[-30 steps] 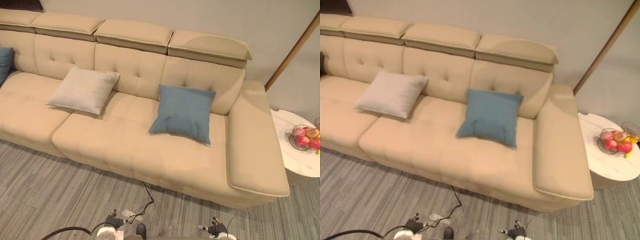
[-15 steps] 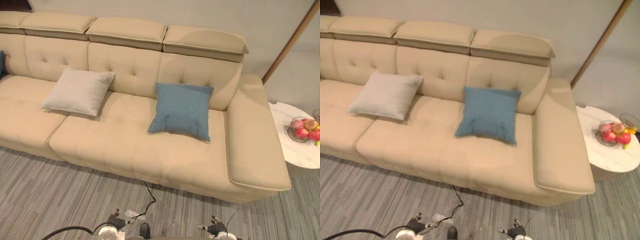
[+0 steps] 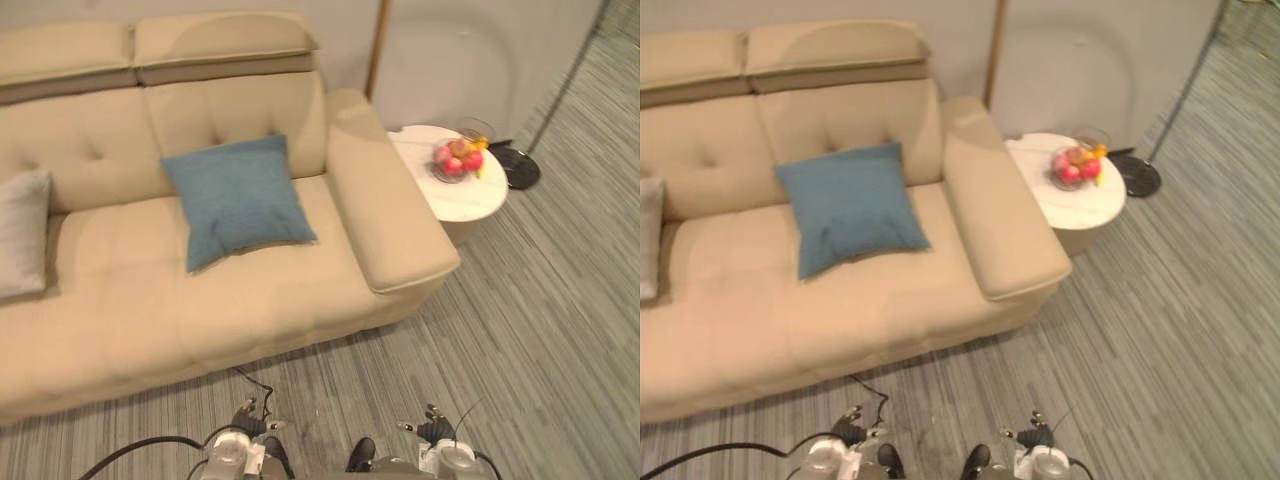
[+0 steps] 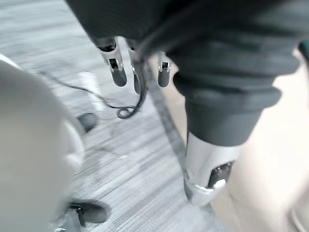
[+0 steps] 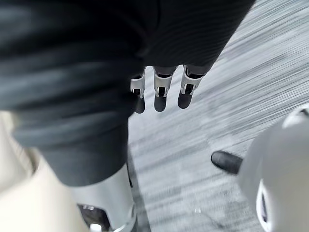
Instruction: Pick up cushions and gather them together orderly.
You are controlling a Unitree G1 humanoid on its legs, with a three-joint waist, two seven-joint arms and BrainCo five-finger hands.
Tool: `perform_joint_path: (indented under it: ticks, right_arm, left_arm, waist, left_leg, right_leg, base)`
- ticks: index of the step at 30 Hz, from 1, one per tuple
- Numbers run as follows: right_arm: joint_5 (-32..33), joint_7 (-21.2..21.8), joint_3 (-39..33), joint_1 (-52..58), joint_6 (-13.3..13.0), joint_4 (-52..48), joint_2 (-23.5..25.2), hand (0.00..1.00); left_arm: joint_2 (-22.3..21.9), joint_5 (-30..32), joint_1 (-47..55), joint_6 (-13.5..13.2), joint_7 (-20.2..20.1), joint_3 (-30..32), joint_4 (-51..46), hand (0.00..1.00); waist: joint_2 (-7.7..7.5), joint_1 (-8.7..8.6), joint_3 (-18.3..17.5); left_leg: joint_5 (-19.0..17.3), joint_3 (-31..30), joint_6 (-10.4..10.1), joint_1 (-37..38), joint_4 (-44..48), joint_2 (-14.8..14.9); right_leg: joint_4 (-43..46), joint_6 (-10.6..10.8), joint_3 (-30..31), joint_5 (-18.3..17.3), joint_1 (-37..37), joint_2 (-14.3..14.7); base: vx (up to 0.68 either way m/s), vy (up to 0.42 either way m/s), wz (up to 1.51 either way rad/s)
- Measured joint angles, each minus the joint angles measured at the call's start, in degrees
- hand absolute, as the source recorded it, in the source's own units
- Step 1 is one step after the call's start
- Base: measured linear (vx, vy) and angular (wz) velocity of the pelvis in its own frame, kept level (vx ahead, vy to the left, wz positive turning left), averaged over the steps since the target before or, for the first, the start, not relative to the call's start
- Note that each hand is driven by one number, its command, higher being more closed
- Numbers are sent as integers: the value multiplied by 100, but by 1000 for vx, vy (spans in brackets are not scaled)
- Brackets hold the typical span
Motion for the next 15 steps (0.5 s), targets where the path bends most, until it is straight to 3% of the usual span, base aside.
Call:
perform_joint_path:
  ticks: [2, 5, 9, 15]
  right_arm:
    - [0, 0, 23, 133, 15, 106, -33, 0]
    - [4, -3, -2, 185, 25, 195, -27, 0]
    - [17, -16, -189, 299, 19, 194, -39, 0]
    - [17, -18, -307, 297, 0, 193, -3, 0]
  left_arm:
    - [-3, 1, -9, 25, -1, -99, 11, 0]
    - [12, 6, -7, 28, 5, -237, 10, 0]
    - [11, -3, 22, 37, 9, -317, 40, 0]
    - [92, -3, 181, 37, 30, -259, 77, 0]
  waist:
    - [72, -24, -47]
    - [29, -25, -89]
    - [-62, -60, -105]
    - [9, -62, -154]
  left_leg:
    - [-38, -16, -25, -4, 60, 101]
    - [-8, -114, -78, -43, 23, 153]
    - [153, -506, -136, 12, -213, 16]
    - [265, -658, -135, 318, -614, -180]
  right_leg:
    - [-382, 8, 135, 116, 87, 216]
    - [-854, 13, 164, 313, 229, 413]
    - [-1057, -14, -29, 410, 412, 445]
    - [-1260, 39, -96, 485, 721, 435]
  base:
    - [-45, -78, -37]
    - [-11, -79, -15]
    - [35, -9, 28]
    - [86, 40, 11]
